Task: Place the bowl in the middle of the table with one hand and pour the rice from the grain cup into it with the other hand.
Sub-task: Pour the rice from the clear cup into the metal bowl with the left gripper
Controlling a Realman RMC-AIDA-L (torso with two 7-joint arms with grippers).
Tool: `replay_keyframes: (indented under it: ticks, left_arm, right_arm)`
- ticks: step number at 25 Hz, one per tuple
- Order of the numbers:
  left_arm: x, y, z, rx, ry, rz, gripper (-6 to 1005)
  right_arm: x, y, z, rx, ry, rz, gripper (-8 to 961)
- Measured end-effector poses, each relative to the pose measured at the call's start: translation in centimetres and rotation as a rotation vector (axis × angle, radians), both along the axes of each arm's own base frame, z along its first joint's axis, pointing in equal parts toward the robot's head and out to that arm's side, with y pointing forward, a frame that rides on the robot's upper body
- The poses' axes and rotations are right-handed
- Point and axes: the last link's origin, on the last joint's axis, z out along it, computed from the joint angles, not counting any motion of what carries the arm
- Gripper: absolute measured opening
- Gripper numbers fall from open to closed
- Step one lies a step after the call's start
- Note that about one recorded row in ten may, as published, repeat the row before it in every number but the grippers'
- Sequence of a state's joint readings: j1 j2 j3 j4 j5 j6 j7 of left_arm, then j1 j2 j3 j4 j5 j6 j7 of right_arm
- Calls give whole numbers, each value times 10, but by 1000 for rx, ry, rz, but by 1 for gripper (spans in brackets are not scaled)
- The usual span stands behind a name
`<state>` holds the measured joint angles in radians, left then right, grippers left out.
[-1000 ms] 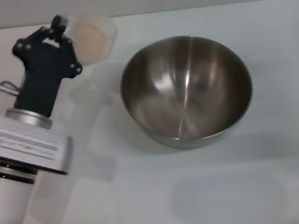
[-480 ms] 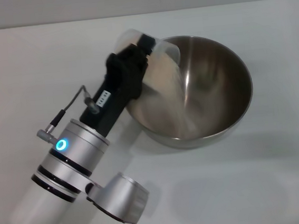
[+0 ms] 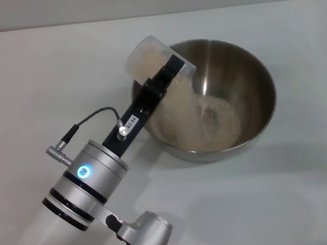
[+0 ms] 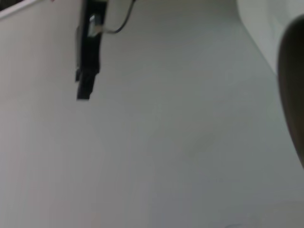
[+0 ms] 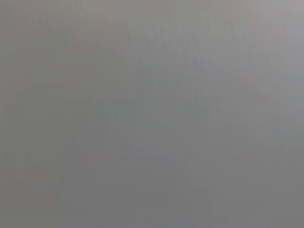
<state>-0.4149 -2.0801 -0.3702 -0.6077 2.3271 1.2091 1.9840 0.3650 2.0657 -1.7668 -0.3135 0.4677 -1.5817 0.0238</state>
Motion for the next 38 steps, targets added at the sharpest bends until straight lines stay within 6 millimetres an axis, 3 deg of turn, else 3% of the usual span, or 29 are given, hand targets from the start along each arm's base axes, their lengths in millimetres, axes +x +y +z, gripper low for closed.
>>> replay_keyframes:
  ticks: [12, 15, 23, 29, 34, 36, 37, 38]
  left_arm:
    - [7, -1, 1, 131, 121, -92, 51]
    - [6, -20, -17, 10, 147, -120, 53]
    - [6, 0, -6, 43, 89, -41, 57]
    - [6, -6, -13, -6, 96, -43, 61]
    - [13, 2, -3, -46, -66, 39, 64]
    - [17, 7, 6, -104, -239, 122, 65]
    - [18, 14, 16, -164, -437, 217, 66]
    - [18, 14, 16, -164, -437, 217, 66]
  right_arm:
    - [-3, 6, 3, 1, -10, 10, 477]
    - [-3, 6, 4, 1, -10, 11, 477]
    - [-3, 8, 6, 7, -10, 8, 477]
    - [-3, 9, 5, 3, -15, 5, 477]
    - [-1, 9, 5, 1, -17, -2, 477]
    - [-1, 9, 5, 1, -17, -3, 477]
    - [0, 10, 5, -1, -15, -6, 477]
    - [0, 10, 5, -1, -15, -6, 477]
